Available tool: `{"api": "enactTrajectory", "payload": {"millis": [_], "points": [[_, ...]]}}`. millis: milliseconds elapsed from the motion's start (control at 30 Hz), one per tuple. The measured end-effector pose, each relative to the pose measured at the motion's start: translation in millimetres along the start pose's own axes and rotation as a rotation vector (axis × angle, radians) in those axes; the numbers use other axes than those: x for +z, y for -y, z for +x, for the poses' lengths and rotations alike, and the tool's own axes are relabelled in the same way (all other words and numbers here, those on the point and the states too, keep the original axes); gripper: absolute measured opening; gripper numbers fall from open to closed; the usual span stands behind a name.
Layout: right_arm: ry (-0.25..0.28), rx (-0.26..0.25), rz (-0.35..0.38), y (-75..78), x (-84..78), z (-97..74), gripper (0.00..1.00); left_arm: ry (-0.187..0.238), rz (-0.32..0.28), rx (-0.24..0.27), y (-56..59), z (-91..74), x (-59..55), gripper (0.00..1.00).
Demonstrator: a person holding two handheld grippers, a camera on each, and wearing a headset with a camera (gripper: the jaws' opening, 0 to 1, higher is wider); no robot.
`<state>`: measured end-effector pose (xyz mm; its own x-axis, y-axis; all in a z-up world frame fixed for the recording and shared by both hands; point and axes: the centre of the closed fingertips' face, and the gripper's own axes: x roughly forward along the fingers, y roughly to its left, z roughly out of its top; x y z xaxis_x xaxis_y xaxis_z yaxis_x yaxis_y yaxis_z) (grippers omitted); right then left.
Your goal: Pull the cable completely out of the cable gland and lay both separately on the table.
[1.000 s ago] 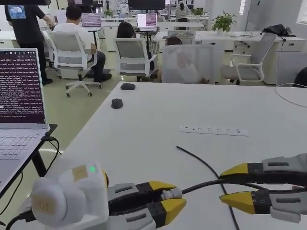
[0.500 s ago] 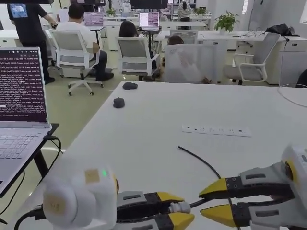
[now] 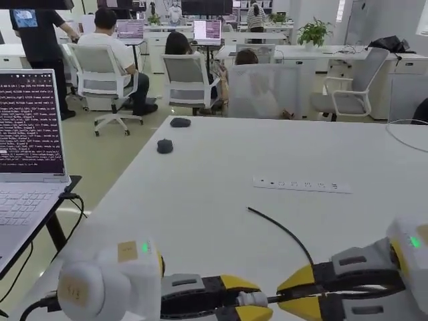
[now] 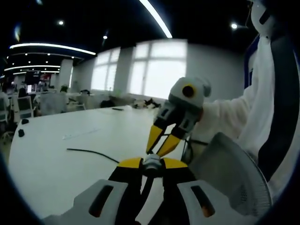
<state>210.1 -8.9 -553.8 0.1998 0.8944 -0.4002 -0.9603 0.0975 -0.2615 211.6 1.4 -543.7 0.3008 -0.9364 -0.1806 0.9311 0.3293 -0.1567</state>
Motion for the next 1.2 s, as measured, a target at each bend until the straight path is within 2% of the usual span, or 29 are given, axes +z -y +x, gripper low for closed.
{"api": "enactTrajectory", "payload": {"millis": [67, 300, 400, 567, 833, 1000, 1200], "points": [[0.020, -0.010, 0.027, 1.7, 1.4, -1.1, 0.05, 0.015, -0.020, 0.005, -2.3, -1.1, 2.2, 0.16], [0.029, -0.020, 0.055, 3.4, 0.5, 0.0, 0.05, 0.016, -0.014, 0.021, -4.0, -0.8, 2.9, 0.16], [0.010, -0.036, 0.050, 7.0, -2.8, -1.8, 0.05, 0.030, -0.024, 0.041, -8.7, -3.6, 5.2, 0.16], [0.004, -0.100, 0.085, 21.0, -11.5, -17.3, 0.04, 0.114, -0.086, 0.066, -17.6, -11.3, 18.3, 0.16], [-0.017, -0.174, 0.153, 30.3, -29.1, -36.5, 0.05, 0.152, -0.103, 0.122, -29.8, -18.3, 24.1, 0.16], [-0.022, -0.202, 0.178, 33.9, -38.2, -44.7, 0.05, 0.153, -0.104, 0.141, -33.0, -19.3, 24.5, 0.16], [-0.036, -0.209, 0.192, 31.8, -46.2, -45.6, 0.05, 0.105, -0.054, 0.138, -27.9, -13.4, 18.5, 0.16]]}}
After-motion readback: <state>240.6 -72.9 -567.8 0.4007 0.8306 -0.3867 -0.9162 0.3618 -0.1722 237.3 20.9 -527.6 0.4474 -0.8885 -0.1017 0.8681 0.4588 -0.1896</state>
